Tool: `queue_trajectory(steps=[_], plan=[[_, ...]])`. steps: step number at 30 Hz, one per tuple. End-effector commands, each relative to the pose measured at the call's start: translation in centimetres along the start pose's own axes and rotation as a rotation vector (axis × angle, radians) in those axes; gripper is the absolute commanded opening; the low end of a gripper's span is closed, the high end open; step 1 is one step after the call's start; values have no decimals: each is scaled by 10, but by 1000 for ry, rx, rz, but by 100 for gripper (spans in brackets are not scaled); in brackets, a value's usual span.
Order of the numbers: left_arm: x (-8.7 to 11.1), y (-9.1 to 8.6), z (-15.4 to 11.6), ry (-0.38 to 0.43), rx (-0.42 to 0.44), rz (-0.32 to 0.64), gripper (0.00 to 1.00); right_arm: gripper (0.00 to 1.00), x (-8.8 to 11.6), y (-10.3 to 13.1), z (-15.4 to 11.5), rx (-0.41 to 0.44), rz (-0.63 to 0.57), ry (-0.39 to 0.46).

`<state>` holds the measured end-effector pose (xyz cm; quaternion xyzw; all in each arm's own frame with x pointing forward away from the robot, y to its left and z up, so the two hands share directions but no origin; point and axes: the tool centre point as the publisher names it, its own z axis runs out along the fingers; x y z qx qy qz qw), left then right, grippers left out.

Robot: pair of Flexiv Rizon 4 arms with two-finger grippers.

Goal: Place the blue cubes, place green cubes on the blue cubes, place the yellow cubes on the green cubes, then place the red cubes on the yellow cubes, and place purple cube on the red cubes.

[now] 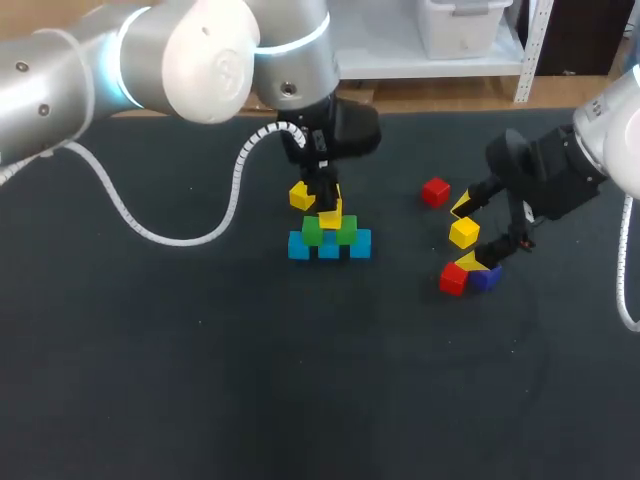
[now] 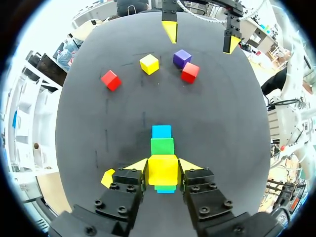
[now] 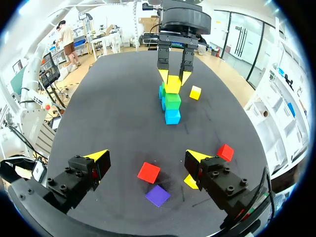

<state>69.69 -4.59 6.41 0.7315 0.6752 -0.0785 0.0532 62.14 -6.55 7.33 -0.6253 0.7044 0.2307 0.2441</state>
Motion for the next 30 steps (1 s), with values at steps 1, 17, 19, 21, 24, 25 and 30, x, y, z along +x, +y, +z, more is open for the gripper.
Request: queue_trajectory(steps=[1, 17, 19, 21, 24, 25, 30], plan=[[0, 3, 1, -2, 6, -2, 0, 100, 1, -1, 1, -1, -1, -3], [3, 3, 1, 3, 7, -7, 0, 100, 1, -1, 1, -1, -1, -3], [3, 3, 1, 3, 7, -7, 0, 100, 1, -1, 1, -1, -1, -3], [3, 3, 1, 2, 7, -6, 0, 100, 1, -1, 1, -1, -1, -3], [3, 3, 1, 0, 5, -4, 2, 100, 1, -1, 1, -1, -1, -3], [3, 3, 1, 0, 5, -3, 2, 100, 1, -1, 1, -1, -1, -3], [2, 3, 1, -1, 3, -2, 0, 100, 1, -1, 1, -1, -1, -3]])
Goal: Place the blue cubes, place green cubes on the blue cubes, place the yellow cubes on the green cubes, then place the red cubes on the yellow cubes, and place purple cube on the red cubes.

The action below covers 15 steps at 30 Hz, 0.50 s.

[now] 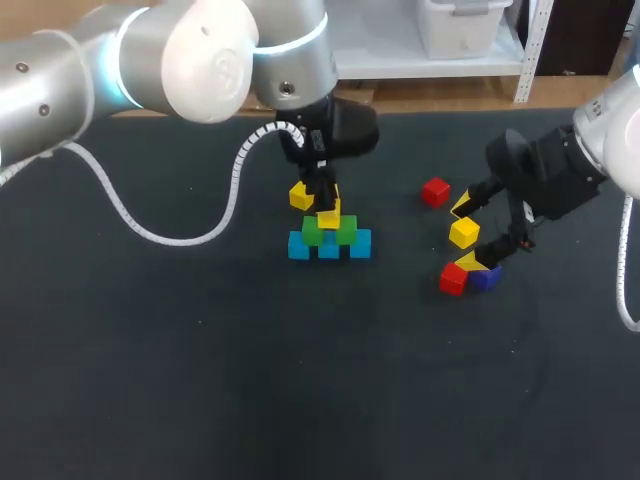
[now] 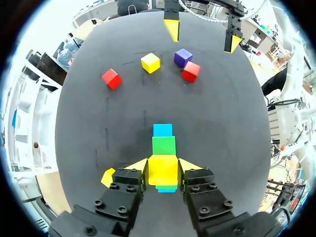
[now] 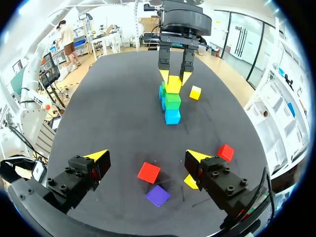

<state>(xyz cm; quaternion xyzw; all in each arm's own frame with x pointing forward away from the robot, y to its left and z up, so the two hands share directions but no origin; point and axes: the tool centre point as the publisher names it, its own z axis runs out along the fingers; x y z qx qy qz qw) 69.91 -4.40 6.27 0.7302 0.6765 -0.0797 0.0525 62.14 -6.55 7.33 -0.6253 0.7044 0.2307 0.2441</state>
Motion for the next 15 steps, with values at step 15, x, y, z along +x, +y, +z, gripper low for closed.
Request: queue_trajectory(steps=[15], plan=[[-2, 0, 1, 0, 4, 2, 25, 100, 1, -1, 1, -1, -1, -3]])
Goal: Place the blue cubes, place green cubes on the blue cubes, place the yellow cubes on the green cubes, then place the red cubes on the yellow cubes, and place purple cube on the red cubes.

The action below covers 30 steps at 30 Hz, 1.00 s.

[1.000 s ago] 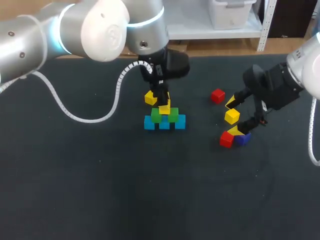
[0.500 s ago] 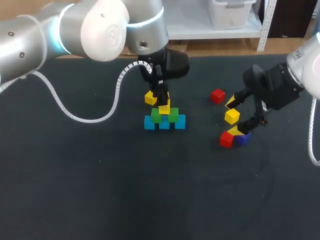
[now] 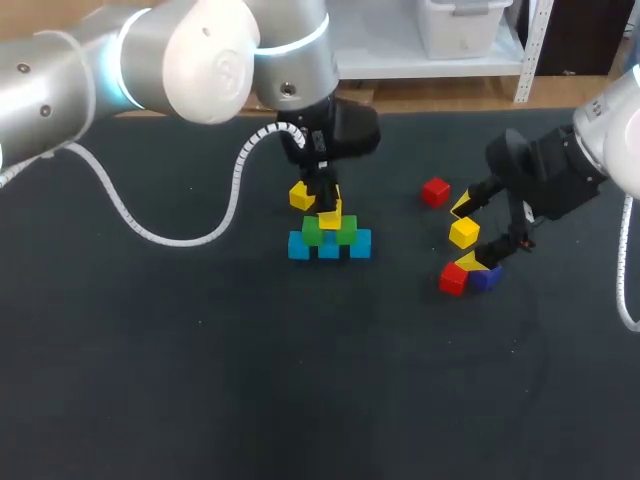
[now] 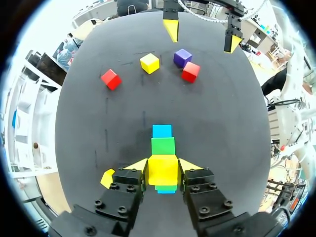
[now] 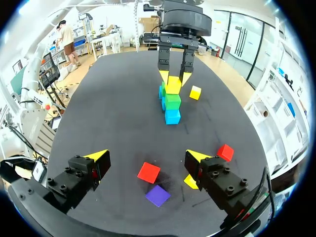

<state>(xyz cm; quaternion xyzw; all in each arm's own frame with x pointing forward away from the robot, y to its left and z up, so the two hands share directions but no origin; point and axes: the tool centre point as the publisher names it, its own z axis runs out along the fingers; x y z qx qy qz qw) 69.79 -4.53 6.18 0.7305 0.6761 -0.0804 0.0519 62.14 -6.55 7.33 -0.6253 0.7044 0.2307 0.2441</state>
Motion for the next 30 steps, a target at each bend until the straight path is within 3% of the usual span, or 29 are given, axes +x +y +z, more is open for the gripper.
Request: queue_trajectory(steps=[1, 12, 19, 21, 27, 28, 30], plan=[[-1, 1, 0, 0, 3, 1, 25, 100, 1, -1, 1, -1, -1, -3], [-1, 1, 1, 0, 4, 1, 30, 100, 1, -1, 1, -1, -1, -3], [0, 1, 1, 1, 4, -1, 39, 100, 1, -1, 1, -1, -1, -3], [0, 1, 1, 1, 3, 0, 46, 100, 1, -1, 1, -1, -1, -3], [1, 1, 1, 0, 5, -2, 47, 100, 1, -1, 1, -1, -1, -3], [1, 1, 1, 0, 5, -2, 49, 100, 1, -1, 1, -1, -1, -3], [1, 1, 0, 0, 5, -3, 69, 100, 1, -1, 1, -1, -1, -3]])
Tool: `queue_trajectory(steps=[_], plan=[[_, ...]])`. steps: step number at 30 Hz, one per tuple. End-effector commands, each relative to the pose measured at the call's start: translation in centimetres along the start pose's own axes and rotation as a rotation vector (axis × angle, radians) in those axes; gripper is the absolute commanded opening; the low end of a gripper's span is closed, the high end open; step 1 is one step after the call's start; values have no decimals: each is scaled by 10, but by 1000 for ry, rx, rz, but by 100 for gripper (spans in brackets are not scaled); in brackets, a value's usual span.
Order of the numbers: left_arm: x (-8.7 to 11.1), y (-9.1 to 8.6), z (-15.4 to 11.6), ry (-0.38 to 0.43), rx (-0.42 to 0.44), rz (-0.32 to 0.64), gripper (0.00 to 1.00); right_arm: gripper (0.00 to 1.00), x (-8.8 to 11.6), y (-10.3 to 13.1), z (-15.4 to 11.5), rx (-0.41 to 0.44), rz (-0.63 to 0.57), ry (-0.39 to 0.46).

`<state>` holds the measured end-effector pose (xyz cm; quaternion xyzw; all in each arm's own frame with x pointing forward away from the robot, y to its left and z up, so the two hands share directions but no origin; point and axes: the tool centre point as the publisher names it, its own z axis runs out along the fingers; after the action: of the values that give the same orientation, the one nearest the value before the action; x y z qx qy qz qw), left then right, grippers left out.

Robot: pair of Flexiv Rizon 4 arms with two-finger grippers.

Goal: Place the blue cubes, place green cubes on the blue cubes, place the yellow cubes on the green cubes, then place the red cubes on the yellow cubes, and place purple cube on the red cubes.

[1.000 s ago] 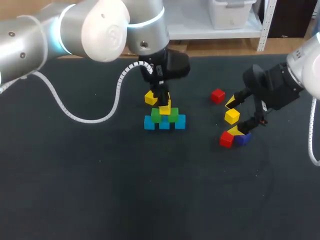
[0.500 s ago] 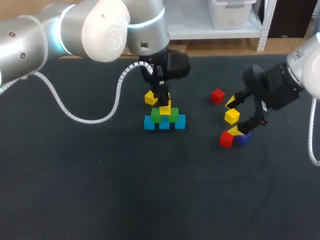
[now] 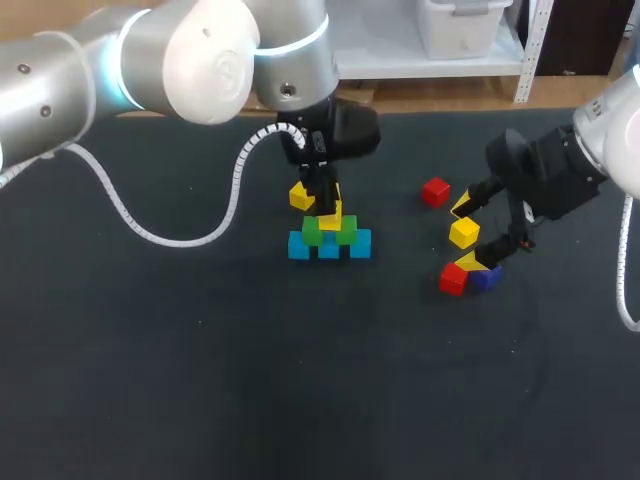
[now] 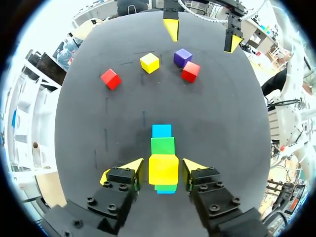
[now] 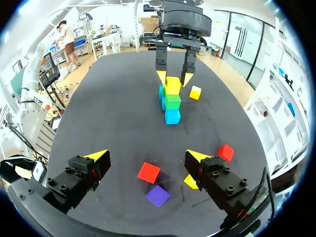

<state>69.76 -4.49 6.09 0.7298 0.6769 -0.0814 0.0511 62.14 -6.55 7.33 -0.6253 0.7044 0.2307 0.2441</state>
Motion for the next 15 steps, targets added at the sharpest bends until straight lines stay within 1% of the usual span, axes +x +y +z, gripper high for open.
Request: queue_trajectory(steps=[1, 2, 5, 10, 15], plan=[[0, 1, -1, 0, 2, -1, 84, 100, 1, -1, 1, -1, -1, -3], [1, 1, -1, 0, 2, -1, 100, 100, 1, -1, 1, -1, -1, -3], [2, 1, -6, -4, -3, 4, 100, 100, 1, -1, 1, -1, -1, -3], [6, 2, -22, -36, -61, 42, 100, 100, 1, -1, 1, -1, -1, -3], [17, 3, -43, -24, -108, 83, 100, 100, 1, -1, 1, -1, -1, -3]])
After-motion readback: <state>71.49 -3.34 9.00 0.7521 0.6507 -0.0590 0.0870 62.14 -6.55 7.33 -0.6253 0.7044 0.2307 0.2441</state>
